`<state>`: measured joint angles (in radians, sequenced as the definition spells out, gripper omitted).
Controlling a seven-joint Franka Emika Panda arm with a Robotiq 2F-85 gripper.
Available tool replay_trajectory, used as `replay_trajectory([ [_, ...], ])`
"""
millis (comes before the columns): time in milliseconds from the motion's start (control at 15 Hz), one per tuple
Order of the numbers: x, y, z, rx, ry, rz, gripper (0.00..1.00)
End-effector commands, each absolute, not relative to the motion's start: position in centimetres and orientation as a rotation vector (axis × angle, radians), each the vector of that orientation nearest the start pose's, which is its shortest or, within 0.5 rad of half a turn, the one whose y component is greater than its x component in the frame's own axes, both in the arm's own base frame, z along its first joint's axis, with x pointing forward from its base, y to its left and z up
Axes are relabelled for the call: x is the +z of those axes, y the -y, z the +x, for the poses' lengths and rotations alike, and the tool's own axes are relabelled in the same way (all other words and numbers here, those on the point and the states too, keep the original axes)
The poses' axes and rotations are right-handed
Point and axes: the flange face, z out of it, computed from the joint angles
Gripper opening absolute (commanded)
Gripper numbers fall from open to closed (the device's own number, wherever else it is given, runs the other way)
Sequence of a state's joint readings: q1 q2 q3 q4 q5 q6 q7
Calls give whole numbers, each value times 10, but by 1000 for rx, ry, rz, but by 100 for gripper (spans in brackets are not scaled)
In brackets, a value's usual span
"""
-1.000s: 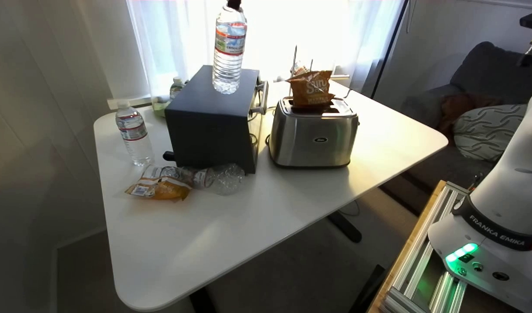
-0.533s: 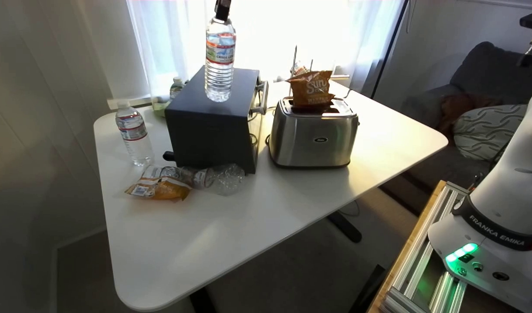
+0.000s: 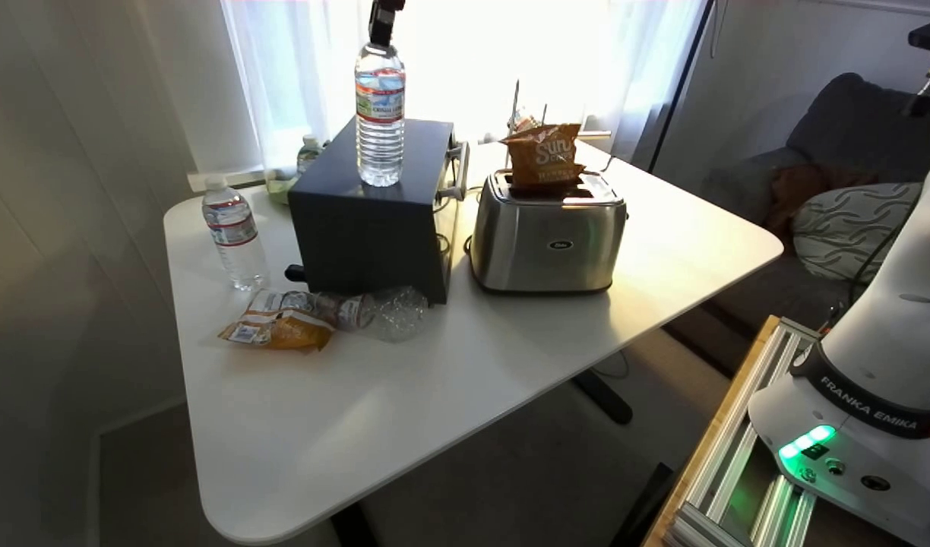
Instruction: Put the water bottle on top of the toaster oven.
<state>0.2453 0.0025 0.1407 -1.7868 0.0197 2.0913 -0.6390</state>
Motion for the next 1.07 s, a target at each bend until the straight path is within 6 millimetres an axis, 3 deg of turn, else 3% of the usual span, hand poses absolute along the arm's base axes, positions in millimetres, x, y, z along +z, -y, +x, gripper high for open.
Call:
replay_trajectory([
  [0, 592, -224, 552, -500, 1530, -2711, 70],
  [267, 610, -217, 549, -561, 1473, -2762, 98],
  [467, 621, -198, 541, -600, 1414, -2784, 100],
  [733, 624, -141, 531, -635, 1267, -2864, 100],
  [1000, 605, -70, 519, -579, 1065, -2942, 100],
])
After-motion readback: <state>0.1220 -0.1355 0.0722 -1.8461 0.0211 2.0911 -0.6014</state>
